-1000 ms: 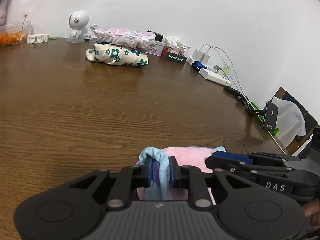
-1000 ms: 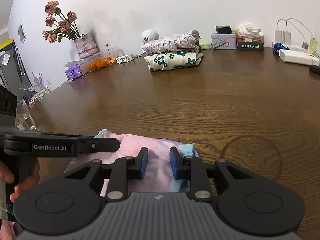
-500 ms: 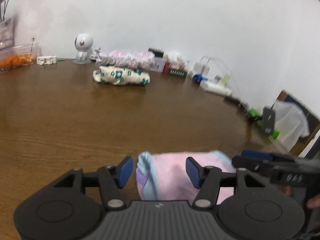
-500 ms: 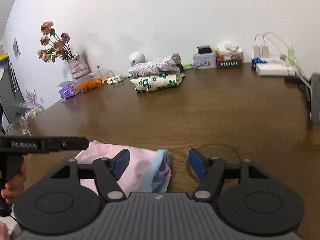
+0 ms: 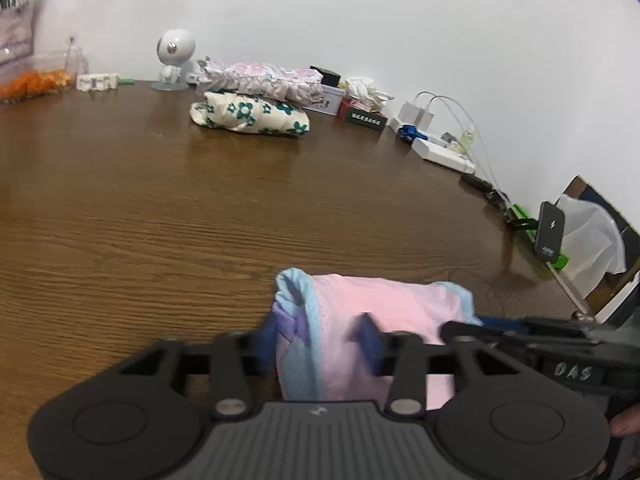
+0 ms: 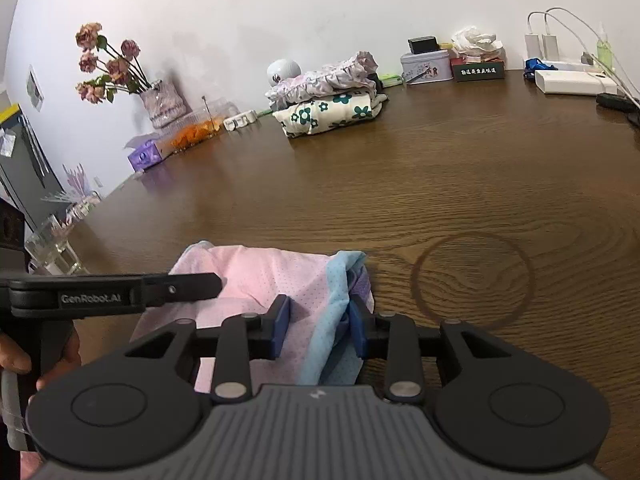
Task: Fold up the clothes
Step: 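Hold the folded bundle with the left gripper and lift it off the table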
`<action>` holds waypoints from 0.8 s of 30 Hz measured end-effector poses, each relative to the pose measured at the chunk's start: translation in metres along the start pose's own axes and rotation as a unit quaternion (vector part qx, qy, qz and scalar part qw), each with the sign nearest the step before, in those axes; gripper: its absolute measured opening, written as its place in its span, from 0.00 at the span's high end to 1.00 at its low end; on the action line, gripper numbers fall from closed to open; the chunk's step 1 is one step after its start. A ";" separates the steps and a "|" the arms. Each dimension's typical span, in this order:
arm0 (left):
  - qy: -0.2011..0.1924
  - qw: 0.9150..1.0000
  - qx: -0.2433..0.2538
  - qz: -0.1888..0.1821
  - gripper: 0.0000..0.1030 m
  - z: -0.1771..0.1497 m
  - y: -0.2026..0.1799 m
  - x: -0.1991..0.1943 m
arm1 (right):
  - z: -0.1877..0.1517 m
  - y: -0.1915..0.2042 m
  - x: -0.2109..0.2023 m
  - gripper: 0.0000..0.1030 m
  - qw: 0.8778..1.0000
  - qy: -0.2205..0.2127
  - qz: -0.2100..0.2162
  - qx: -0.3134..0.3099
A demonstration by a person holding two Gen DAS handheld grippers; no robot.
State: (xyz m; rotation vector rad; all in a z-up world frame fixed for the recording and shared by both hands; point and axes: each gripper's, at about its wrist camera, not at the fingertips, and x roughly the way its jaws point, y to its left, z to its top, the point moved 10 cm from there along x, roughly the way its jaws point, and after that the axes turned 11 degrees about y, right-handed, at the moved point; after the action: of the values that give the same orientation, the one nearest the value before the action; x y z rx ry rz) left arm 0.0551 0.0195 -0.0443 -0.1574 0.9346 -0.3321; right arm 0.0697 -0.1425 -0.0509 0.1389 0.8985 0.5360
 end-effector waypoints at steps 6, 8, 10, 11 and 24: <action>0.010 1.000 0.002 0.013 0.42 -0.012 -0.002 -0.006 | 0.001 0.001 -0.013 0.50 1.000 -0.008 -0.001 -0.005; 0.009 1.000 0.012 0.017 0.46 -0.014 -0.006 -0.006 | -0.002 0.001 -0.009 0.50 1.000 0.002 -0.002 -0.005; 0.010 1.000 0.015 0.007 0.66 -0.016 -0.012 -0.004 | -0.005 0.002 -0.005 0.51 1.000 0.011 -0.003 -0.006; 0.010 1.000 0.014 0.002 0.70 -0.017 -0.014 -0.003 | -0.006 0.003 -0.005 0.51 1.000 0.009 -0.005 -0.013; -0.017 0.998 0.057 0.002 0.88 -0.022 -0.043 -0.011 | -0.020 0.012 -0.016 0.91 0.999 0.015 -0.023 -0.021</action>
State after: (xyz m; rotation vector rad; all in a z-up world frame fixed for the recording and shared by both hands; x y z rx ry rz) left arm 0.0223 -0.0174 -0.0372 -0.0566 0.8800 -0.3781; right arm 0.0415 -0.1418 -0.0482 0.0733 0.9167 0.5150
